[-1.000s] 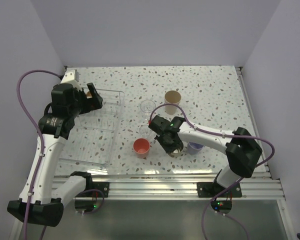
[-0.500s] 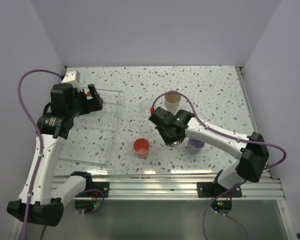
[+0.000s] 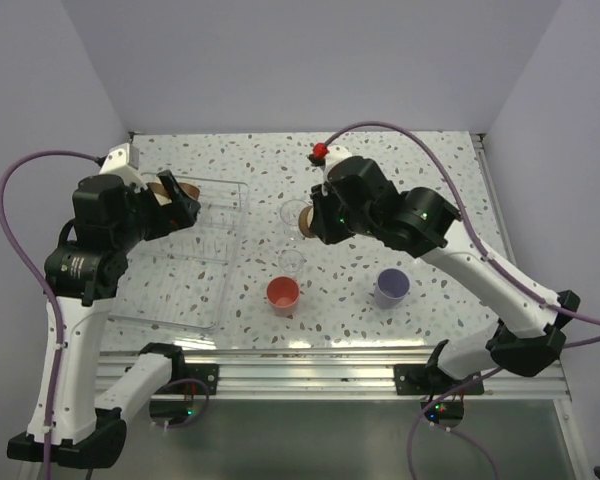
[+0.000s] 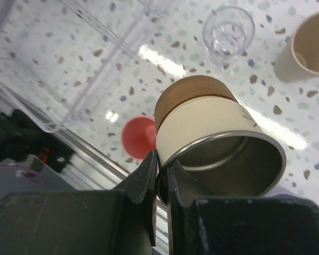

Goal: Load the cups into the dish rack

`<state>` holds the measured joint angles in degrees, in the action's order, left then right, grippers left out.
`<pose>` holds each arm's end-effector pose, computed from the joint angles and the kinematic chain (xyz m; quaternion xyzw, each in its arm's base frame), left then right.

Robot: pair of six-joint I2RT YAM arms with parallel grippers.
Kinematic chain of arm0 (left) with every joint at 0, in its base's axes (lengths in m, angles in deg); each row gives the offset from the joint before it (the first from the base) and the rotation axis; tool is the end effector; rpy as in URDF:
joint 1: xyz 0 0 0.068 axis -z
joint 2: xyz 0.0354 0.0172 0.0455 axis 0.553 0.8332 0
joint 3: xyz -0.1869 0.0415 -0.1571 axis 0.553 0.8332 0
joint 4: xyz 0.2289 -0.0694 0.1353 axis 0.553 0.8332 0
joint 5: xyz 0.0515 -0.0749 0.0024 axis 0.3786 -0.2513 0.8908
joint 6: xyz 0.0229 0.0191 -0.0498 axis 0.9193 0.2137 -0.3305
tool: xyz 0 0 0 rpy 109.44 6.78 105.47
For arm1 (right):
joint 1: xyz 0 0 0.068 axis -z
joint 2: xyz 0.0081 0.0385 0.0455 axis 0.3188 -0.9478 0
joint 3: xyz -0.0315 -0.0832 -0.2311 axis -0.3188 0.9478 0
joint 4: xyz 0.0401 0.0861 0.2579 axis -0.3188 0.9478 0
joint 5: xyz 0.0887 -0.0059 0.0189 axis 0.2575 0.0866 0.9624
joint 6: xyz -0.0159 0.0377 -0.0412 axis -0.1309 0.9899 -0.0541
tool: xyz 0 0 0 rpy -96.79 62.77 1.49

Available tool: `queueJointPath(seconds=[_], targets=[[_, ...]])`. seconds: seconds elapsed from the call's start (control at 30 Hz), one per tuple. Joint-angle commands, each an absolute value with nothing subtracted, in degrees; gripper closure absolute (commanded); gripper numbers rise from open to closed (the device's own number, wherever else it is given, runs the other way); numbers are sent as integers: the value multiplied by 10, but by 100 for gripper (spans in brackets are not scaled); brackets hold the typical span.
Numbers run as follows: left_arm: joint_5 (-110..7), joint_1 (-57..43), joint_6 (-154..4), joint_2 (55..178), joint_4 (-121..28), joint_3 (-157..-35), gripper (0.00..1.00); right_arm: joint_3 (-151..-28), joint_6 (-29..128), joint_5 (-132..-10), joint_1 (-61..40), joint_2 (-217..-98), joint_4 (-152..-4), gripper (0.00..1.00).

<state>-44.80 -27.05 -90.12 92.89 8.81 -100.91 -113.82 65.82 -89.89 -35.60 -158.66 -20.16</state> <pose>0.1810 -0.0218 0.4118 -0.1428 0.8443 -0.1576 0.4918 0.1845 0.2418 0.4116 -0.2007 0.8819 0.1908 0.3816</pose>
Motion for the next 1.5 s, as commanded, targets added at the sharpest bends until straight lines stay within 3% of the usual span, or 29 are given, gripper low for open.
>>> queueJointPath(seconds=[0.0, 0.1, 0.3, 0.47, 0.73, 1.13, 1.27, 1.47], targets=[[-517, -270, -941, 945, 154, -1084, 0, -1166, 689, -816, -345, -1534, -283, 100], [-535, -270, -943, 952, 197, -1136, 0, -1090, 729, -762, -337, -1492, -443, 100], [-591, -270, -938, 927, 202, -1135, 0, -1013, 855, -685, -282, -1469, -555, 100], [-624, -270, -944, 924, 123, -1084, 0, -885, 973, -632, -222, -1413, -734, 100], [-766, -270, -1016, 944, -43, -1083, 0, -789, 1132, -615, -210, -1422, -982, 100], [-842, -270, -1205, 933, -418, -902, 0, -800, 1319, -548, -210, -1555, -1279, 100], [-842, -270, -1261, 947, -548, -869, 0, -817, 1336, -531, -211, -1578, -1307, 100], [-833, -269, -1282, 967, -591, -859, 0, -840, 1340, -510, -211, -1594, -1317, 100]])
